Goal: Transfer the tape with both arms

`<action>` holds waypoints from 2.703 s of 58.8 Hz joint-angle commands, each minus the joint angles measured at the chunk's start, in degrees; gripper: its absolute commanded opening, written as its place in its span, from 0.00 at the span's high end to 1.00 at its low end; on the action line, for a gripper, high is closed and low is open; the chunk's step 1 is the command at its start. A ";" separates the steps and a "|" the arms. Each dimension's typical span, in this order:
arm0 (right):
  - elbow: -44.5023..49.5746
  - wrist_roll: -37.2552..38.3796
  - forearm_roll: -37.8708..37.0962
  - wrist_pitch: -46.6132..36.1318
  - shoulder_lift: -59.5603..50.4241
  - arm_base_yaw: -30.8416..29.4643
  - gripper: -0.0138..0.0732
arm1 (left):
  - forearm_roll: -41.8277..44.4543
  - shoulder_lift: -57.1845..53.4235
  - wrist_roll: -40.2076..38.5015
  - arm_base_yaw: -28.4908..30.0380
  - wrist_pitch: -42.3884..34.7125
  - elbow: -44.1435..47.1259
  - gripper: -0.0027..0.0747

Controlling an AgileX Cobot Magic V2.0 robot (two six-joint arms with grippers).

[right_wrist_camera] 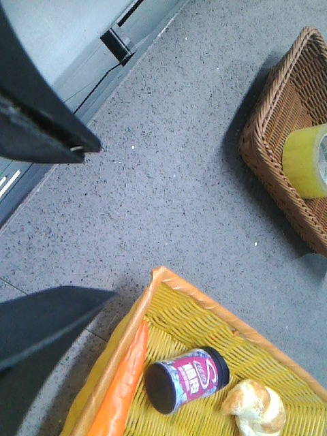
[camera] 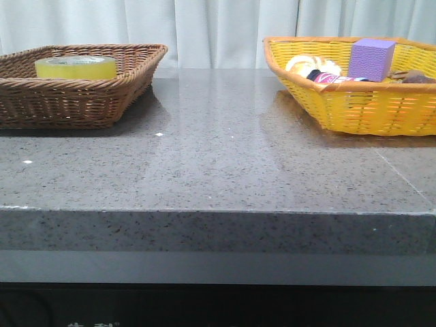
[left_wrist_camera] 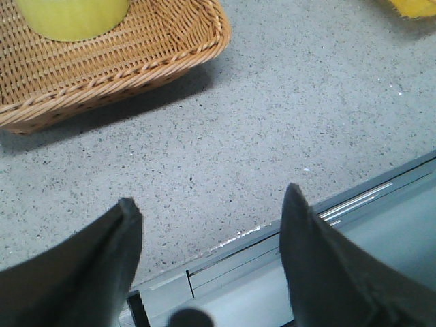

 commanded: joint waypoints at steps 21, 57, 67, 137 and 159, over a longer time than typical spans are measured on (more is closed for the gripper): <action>-1.44 -0.06 -0.42 -3.24 -0.21 0.03 0.69 | -0.39 -0.28 -0.73 -0.46 -4.35 -1.03 0.69; -1.44 -0.06 -0.42 -3.66 -0.21 0.03 0.92 | 1.31 -0.28 -0.73 -0.46 -5.21 -1.03 0.99; -1.44 -0.06 -0.42 -3.66 -0.21 0.03 0.92 | 1.31 -0.28 -0.73 -0.46 -5.21 -1.03 0.99; -1.44 -0.06 -0.42 -3.64 -0.21 0.03 0.92 | -5.16 -42.37 -0.73 16.01 -52.38 49.61 0.99; -1.44 -0.06 -0.42 -3.70 -0.21 0.03 0.92 | -6.63 -45.03 -0.73 16.01 -56.24 52.52 0.99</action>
